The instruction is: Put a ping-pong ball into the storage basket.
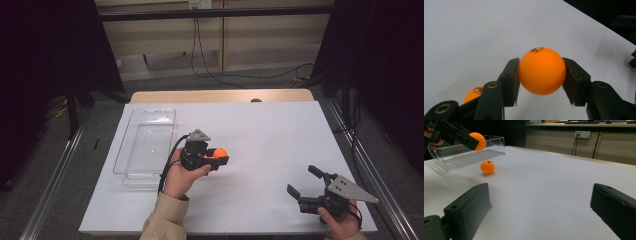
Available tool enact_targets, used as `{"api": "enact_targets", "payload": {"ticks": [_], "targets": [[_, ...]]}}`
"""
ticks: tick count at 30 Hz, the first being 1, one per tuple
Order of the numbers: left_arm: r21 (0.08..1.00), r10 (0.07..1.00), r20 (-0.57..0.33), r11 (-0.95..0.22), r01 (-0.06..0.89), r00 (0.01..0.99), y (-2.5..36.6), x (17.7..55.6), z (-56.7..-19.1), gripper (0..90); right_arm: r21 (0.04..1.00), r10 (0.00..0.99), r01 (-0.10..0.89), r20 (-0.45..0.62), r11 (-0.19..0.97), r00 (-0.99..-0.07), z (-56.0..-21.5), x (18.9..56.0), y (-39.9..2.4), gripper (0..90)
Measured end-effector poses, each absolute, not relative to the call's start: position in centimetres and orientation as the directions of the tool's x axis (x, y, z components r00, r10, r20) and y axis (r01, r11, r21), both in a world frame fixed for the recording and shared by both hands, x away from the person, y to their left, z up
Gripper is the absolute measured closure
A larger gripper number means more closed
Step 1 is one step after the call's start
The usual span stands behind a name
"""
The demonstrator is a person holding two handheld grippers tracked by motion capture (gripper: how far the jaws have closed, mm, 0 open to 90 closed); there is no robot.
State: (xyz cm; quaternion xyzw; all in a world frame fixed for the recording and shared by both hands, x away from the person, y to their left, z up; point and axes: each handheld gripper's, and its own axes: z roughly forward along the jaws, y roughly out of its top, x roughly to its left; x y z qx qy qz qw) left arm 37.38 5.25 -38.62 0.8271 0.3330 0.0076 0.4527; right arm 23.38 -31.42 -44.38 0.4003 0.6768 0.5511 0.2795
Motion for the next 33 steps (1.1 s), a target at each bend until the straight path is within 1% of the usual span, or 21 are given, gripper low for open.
{"api": "enact_targets", "payload": {"ticks": [33], "targets": [[0.757, 0.592, -0.291, -0.339, 0.559, 0.752, 6.8, 37.8, -38.2, 50.9, 0.970, 0.850, 0.234, 0.063, 0.072, -0.522, -44.4, 23.4, -31.4, 2.7]]}}
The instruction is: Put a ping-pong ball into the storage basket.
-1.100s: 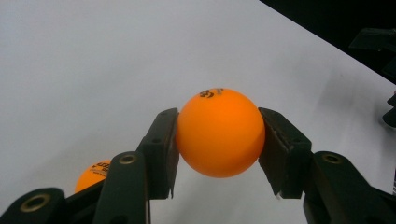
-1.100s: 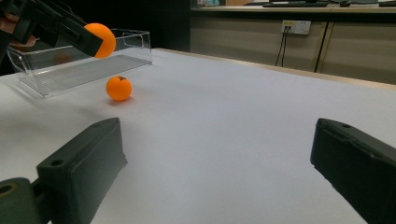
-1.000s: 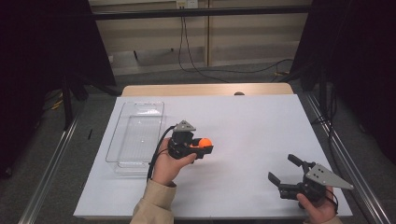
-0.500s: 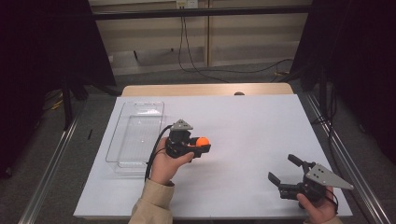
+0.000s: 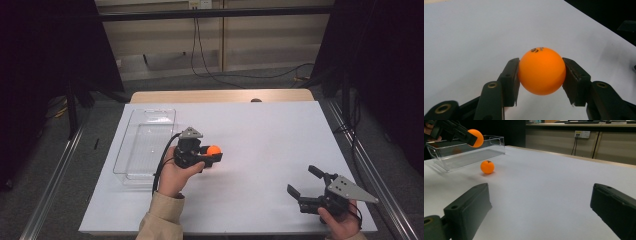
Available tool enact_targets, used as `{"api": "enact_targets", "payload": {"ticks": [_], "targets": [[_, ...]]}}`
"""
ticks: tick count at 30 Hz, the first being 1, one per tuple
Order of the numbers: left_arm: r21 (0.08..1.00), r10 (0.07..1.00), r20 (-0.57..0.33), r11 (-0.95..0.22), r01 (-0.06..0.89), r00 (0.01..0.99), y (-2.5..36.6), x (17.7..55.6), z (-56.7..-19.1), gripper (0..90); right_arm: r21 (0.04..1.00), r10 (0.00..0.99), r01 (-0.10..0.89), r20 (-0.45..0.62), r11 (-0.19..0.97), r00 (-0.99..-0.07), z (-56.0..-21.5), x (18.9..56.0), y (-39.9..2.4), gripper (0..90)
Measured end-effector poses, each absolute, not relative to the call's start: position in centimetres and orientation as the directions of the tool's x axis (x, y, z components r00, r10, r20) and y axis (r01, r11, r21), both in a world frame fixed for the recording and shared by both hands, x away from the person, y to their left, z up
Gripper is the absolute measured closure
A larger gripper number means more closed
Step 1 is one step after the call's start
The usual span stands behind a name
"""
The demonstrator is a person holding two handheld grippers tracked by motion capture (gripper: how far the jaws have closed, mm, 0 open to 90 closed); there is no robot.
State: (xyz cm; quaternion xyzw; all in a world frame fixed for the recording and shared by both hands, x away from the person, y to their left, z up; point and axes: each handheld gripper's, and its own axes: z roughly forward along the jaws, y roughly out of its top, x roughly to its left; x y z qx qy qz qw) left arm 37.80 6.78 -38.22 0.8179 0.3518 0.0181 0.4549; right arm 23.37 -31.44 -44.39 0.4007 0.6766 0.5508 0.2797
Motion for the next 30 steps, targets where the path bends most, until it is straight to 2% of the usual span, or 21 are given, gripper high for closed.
{"api": "enact_targets", "payload": {"ticks": [30], "targets": [[0.753, 0.627, -0.270, -0.336, 0.566, 0.731, 7.9, 38.1, -38.0, 50.9, 0.970, 0.851, 0.233, 0.059, 0.076, -0.522, -44.4, 23.4, -31.4, 2.7]]}}
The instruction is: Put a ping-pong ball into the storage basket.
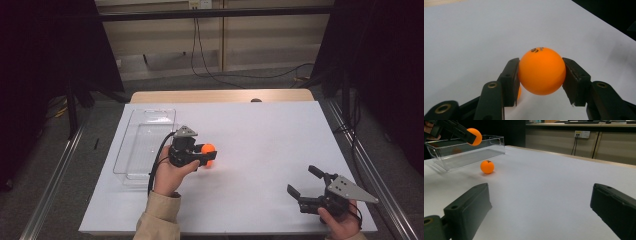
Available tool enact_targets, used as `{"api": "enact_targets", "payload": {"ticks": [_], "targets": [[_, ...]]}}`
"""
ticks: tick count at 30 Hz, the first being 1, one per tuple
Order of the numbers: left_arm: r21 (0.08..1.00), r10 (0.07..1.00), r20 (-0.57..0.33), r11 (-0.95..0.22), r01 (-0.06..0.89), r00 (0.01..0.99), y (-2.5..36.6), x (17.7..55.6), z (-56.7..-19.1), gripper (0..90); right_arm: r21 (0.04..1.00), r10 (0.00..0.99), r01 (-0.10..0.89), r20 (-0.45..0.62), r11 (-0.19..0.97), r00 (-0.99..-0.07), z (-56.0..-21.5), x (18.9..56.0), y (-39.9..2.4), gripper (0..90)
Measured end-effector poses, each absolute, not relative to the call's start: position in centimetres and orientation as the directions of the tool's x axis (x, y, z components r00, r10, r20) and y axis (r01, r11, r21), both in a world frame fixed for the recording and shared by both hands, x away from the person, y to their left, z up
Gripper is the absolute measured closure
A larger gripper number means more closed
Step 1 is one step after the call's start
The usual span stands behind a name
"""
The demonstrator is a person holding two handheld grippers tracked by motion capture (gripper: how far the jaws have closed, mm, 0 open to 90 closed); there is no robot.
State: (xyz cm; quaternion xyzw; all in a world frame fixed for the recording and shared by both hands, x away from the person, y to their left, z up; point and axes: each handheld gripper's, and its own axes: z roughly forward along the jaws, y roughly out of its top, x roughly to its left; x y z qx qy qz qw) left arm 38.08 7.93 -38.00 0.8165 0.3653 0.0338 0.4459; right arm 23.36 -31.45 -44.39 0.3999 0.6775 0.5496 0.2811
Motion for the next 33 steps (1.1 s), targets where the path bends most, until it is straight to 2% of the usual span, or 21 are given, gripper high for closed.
{"api": "enact_targets", "payload": {"ticks": [33], "targets": [[0.753, 0.650, -0.266, -0.320, 0.575, 0.711, 9.3, 38.5, -37.8, 50.9, 0.970, 0.852, 0.232, 0.060, 0.074, -0.520, -44.4, 23.3, -31.5, 2.7]]}}
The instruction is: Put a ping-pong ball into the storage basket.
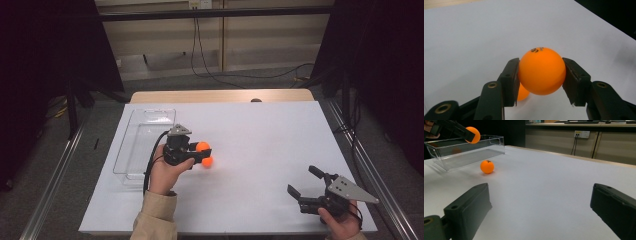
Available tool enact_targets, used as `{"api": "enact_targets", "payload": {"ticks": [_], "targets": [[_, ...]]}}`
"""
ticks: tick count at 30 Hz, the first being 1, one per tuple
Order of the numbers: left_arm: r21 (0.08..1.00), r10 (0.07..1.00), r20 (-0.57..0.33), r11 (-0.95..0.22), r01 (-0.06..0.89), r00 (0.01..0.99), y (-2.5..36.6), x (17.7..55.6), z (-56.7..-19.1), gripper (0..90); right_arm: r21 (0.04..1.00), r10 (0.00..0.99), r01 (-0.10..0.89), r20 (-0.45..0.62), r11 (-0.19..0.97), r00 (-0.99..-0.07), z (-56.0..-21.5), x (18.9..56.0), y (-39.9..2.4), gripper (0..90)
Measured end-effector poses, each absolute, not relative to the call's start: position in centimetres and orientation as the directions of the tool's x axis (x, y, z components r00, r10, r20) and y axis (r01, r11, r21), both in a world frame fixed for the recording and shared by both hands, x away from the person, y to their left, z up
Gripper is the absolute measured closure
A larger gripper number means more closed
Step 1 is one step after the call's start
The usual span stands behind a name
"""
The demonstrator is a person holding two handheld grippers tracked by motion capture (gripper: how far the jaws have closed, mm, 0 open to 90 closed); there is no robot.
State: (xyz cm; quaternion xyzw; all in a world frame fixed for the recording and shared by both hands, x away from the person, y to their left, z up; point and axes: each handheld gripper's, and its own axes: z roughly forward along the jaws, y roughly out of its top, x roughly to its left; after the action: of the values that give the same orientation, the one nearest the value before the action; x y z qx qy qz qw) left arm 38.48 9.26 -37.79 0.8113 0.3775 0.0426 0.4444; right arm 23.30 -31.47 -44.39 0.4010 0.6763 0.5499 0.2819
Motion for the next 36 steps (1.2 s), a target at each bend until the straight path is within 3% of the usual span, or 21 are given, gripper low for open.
{"api": "enact_targets", "payload": {"ticks": [36], "targets": [[0.759, 0.679, -0.264, -0.292, 0.582, 0.685, 10.8, 38.7, -37.5, 50.9, 0.970, 0.852, 0.231, 0.058, 0.075, -0.521, -44.4, 23.3, -31.5, 2.8]]}}
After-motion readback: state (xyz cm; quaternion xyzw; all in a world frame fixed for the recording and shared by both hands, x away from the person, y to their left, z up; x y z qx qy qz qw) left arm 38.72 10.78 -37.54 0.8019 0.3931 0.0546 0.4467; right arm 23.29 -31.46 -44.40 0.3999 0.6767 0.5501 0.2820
